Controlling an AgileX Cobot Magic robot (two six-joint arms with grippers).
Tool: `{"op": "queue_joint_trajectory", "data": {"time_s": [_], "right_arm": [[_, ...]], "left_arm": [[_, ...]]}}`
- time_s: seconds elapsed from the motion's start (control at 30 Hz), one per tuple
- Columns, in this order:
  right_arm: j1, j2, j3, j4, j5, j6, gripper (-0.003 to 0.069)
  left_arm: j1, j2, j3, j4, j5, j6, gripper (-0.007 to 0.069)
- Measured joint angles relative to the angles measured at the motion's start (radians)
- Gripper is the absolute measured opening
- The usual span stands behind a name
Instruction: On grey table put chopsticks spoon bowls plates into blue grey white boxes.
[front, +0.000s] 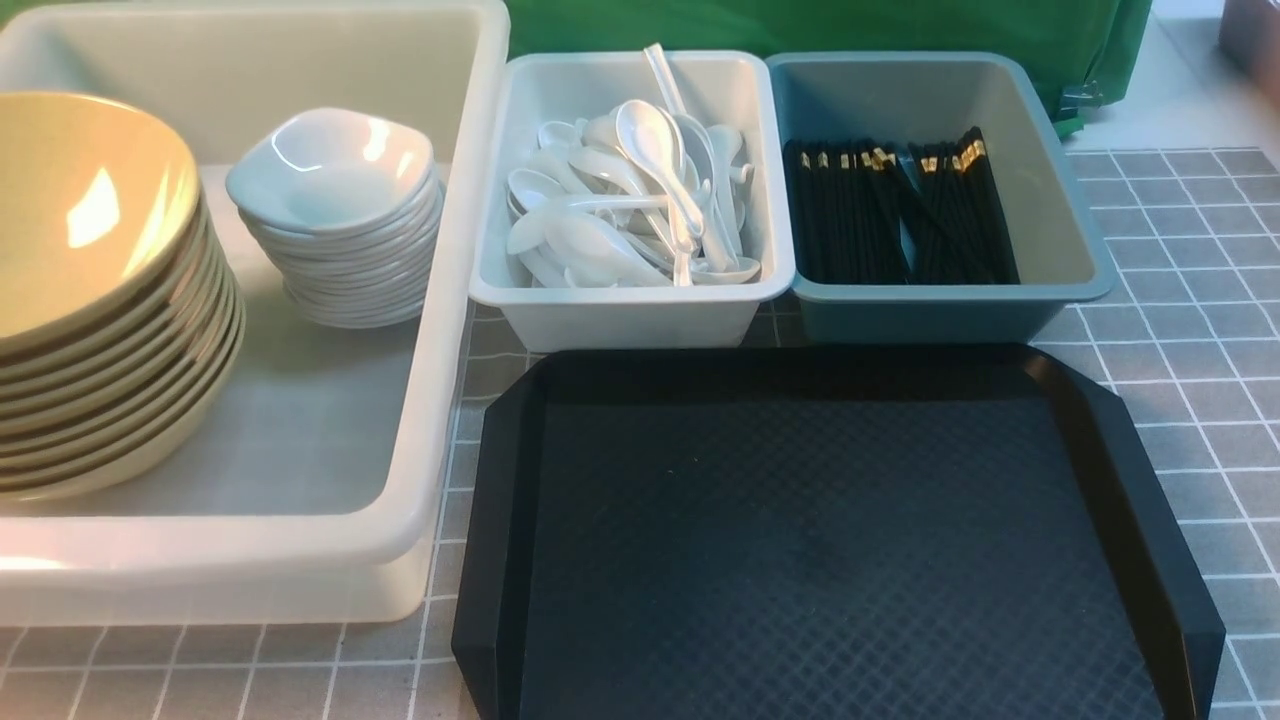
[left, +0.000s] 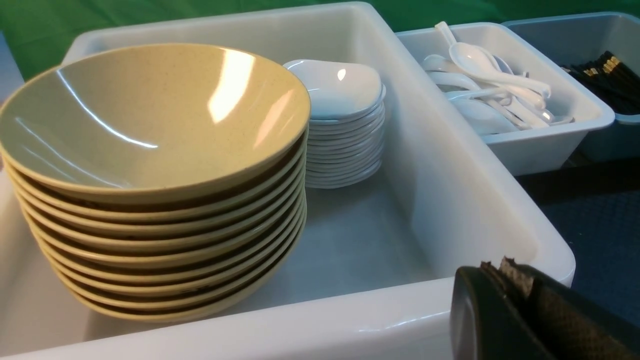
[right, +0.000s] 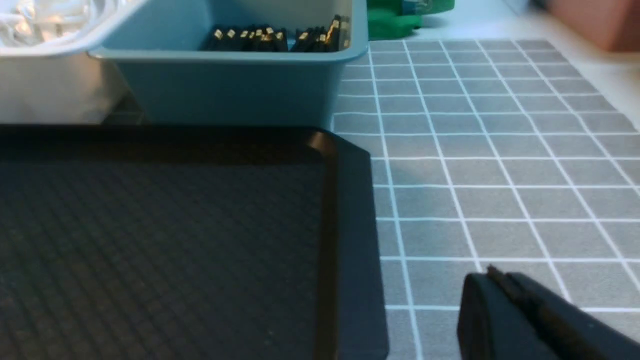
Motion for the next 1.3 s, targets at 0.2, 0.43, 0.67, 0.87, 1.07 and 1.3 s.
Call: {"op": "queue_joint_trajectory", "data": {"time_s": [0.2,0.43,0.67,0.87,1.07,1.3], "right_arm": [[0.000,0.000,0.000,-0.009,0.001,0.004,0.0031],[0.000,0.000,0.000,-0.011,0.002,0.005,0.0031],[0.000,0.000,0.000,-0.011,0.002,0.005,0.0034],[0.000,0.000,0.000,-0.011,0.002,0.005,0.0038],[0.000,0.000,0.000,-0.011,0.002,0.005,0.0041],[0.000,0.000,0.000,-0.012,0.002,0.006,0.0045]], "left_arm": [[0.000,0.000,0.000,0.000,0.000,0.000,-0.0011],[0.000,0.000,0.000,0.000,0.000,0.000,-0.0011],[0.000,0.000,0.000,0.000,0.000,0.000,-0.0011],[0.000,0.000,0.000,0.000,0.000,0.000,-0.0011],[0.000,0.000,0.000,-0.020,0.000,0.000,-0.0011],[0.002,-0.001,0.048,-0.017,-0.074,0.000,-0.0011]]}}
